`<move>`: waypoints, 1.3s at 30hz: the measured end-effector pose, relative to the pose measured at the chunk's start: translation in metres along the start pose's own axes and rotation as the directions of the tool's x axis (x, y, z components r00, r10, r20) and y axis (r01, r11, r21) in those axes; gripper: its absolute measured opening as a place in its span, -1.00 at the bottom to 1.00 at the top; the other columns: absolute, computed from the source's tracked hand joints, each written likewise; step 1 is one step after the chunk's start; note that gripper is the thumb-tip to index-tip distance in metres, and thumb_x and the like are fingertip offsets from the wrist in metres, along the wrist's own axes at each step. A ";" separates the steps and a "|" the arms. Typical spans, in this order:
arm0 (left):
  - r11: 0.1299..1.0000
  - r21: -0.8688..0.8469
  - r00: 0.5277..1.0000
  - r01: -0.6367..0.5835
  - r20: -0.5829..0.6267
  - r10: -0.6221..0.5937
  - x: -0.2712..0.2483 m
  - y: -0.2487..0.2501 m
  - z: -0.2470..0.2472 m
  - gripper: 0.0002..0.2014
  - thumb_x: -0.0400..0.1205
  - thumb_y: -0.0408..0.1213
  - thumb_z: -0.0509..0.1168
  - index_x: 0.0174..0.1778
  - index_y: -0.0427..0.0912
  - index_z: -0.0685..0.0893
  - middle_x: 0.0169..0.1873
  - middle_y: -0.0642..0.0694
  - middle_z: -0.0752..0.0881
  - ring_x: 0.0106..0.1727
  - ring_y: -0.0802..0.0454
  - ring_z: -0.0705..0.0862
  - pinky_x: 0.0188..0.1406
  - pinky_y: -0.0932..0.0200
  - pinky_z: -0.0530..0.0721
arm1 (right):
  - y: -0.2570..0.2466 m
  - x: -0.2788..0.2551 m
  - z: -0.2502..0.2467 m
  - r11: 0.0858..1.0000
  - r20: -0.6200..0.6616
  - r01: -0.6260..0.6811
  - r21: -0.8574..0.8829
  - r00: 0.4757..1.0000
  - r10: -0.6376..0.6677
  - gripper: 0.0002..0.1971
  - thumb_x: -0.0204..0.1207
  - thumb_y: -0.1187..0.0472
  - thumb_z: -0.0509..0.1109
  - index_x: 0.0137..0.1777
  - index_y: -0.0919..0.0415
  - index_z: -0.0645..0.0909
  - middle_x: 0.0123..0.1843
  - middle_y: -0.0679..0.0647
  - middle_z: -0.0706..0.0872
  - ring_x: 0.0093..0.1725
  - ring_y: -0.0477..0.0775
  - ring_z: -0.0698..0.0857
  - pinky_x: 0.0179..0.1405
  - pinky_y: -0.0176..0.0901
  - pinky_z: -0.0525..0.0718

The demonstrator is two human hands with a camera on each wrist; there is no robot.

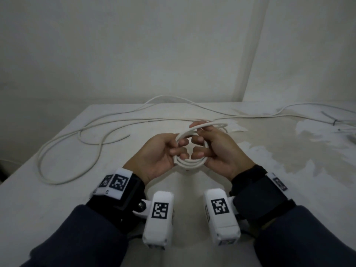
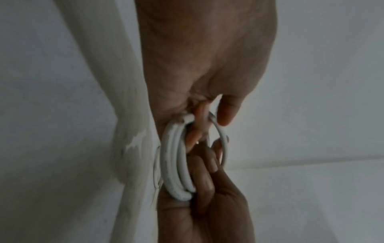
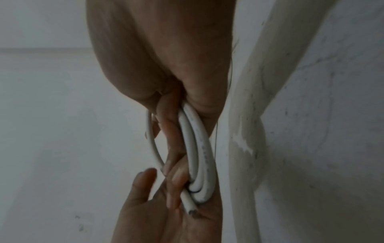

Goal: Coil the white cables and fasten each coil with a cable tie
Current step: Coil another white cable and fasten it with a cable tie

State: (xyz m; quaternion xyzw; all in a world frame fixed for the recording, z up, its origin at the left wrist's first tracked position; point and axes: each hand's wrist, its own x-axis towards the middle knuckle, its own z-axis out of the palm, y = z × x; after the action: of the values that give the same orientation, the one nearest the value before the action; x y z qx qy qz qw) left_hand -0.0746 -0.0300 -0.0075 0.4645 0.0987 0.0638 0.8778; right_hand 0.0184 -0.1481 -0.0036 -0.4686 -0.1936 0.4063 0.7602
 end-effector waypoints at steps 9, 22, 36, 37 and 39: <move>0.916 0.325 0.873 -0.237 -0.343 0.348 0.007 0.004 -0.003 -0.74 0.72 -0.28 0.19 -0.03 -0.41 0.68 -0.69 0.11 0.33 -0.71 0.20 0.30 -0.61 0.26 0.31 | 0.003 0.002 0.008 0.873 -0.064 0.223 -0.434 0.959 -0.276 -0.90 0.63 0.17 0.35 0.10 0.11 0.60 -0.15 0.15 0.72 -0.17 0.04 0.73 -0.05 -0.05 0.72; 0.661 0.702 0.901 -0.264 -0.064 0.428 -0.005 0.003 0.006 -0.79 0.71 -0.30 0.22 -0.22 -0.29 0.59 -0.58 0.05 0.32 -0.60 0.17 0.29 -0.59 0.33 0.40 | -0.009 -0.004 -0.005 0.291 -0.057 0.218 -0.931 0.704 -0.708 -0.90 0.53 -0.11 0.40 0.00 -0.38 0.62 0.20 -0.08 0.26 0.30 0.00 0.27 0.32 -0.16 0.16; 0.818 0.410 0.896 -0.404 -0.002 0.444 -0.010 0.018 0.014 -0.69 0.55 -0.02 0.27 -0.42 -0.07 0.41 -0.56 0.07 0.22 -0.57 0.17 0.18 -0.59 0.33 0.34 | -0.023 -0.009 0.002 0.375 0.017 0.591 -0.714 0.550 -0.835 -0.89 0.49 0.14 0.52 -0.24 0.00 0.69 -0.24 0.00 0.77 -0.16 0.06 0.80 -0.24 -0.03 0.76; 0.835 0.374 0.895 -0.404 -0.025 0.445 -0.010 0.019 0.013 -0.69 0.57 -0.02 0.26 -0.39 -0.09 0.38 -0.56 0.07 0.22 -0.57 0.17 0.17 -0.60 0.34 0.33 | -0.024 -0.011 0.005 0.480 -0.022 0.585 -0.654 0.620 -0.784 -0.88 0.50 0.16 0.52 -0.25 0.04 0.68 -0.23 0.06 0.78 -0.14 0.07 0.82 -0.28 -0.03 0.76; 0.829 0.350 0.873 -0.436 -0.060 0.485 -0.008 0.020 0.011 -0.67 0.67 -0.13 0.21 -0.40 -0.10 0.36 -0.57 0.07 0.22 -0.57 0.17 0.17 -0.61 0.34 0.34 | -0.025 -0.015 0.012 0.628 -0.035 0.575 -0.524 0.723 -0.690 -0.86 0.54 0.23 0.47 -0.25 0.18 0.65 -0.21 0.16 0.78 -0.09 0.07 0.83 -0.25 -0.14 0.76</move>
State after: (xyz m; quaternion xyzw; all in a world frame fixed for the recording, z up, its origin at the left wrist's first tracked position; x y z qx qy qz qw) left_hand -0.0800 -0.0288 0.0160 0.6067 0.0566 0.2904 0.7378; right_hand 0.0120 -0.1592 0.0249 -0.5860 -0.3502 -0.0077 0.7306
